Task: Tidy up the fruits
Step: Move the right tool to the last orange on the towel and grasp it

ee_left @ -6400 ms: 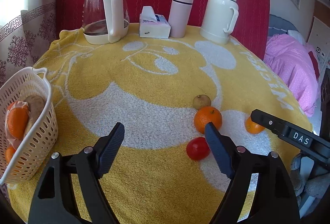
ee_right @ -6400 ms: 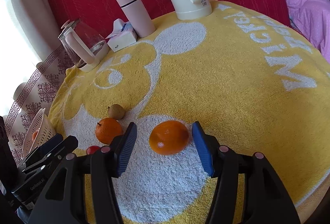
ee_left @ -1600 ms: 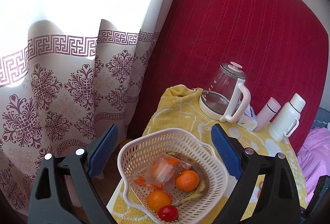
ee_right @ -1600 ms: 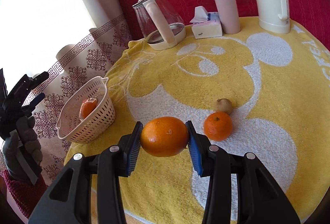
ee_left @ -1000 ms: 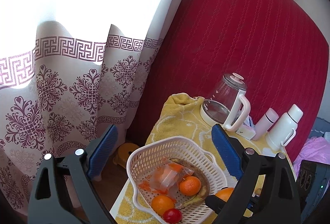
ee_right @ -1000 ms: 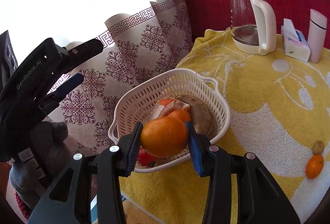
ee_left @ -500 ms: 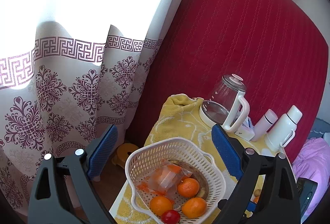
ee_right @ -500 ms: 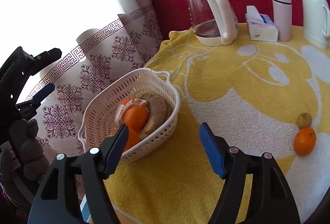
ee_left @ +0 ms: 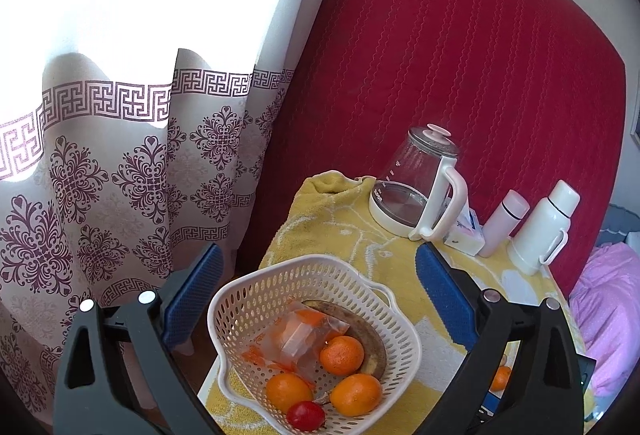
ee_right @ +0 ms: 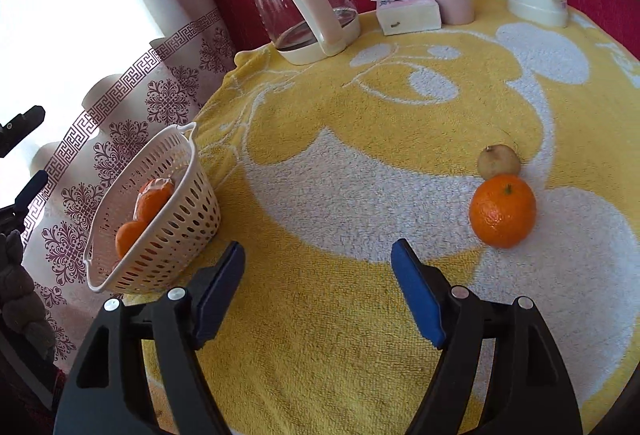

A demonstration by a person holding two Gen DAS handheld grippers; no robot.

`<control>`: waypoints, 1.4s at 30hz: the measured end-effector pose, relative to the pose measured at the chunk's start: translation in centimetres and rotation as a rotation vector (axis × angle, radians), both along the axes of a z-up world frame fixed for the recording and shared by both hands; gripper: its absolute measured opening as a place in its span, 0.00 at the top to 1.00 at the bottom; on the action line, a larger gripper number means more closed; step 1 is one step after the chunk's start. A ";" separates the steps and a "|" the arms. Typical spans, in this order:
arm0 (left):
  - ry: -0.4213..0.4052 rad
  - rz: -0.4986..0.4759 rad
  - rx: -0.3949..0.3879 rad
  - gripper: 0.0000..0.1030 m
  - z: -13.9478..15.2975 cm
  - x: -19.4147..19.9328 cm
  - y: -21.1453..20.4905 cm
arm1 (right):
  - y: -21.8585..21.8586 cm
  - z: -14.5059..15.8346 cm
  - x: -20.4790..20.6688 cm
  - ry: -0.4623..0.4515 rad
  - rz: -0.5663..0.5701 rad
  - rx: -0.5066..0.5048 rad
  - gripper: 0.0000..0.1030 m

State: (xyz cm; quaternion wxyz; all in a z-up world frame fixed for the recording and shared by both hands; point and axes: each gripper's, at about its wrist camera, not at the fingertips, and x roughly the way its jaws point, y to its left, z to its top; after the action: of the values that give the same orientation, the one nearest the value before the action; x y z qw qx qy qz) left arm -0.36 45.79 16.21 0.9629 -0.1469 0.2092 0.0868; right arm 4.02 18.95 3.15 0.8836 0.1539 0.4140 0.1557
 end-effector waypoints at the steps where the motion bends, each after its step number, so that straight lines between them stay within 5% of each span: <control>1: 0.002 -0.002 0.003 0.05 0.0 0.1 -0.2 | -0.2 -0.1 -0.1 0.000 -0.001 -0.007 0.27; 12: 0.013 -0.042 0.030 0.04 -0.2 0.4 -2.2 | -1.8 -0.2 -1.8 -0.021 0.017 -0.192 0.27; 25: 0.048 -0.156 0.128 0.04 -1.2 1.4 -7.7 | -7.5 -1.0 -1.9 0.012 -0.103 -0.182 0.27; 42: 0.101 -0.274 0.234 0.03 -3.0 2.2 -12.8 | -7.1 -1.4 -1.8 0.018 -0.092 -0.194 0.27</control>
State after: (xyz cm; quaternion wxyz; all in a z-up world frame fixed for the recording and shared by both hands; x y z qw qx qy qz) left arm 1.80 33.04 13.18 0.9645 0.0007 0.2637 -0.0142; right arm 2.22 11.81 1.73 0.8967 0.0880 0.4277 0.0727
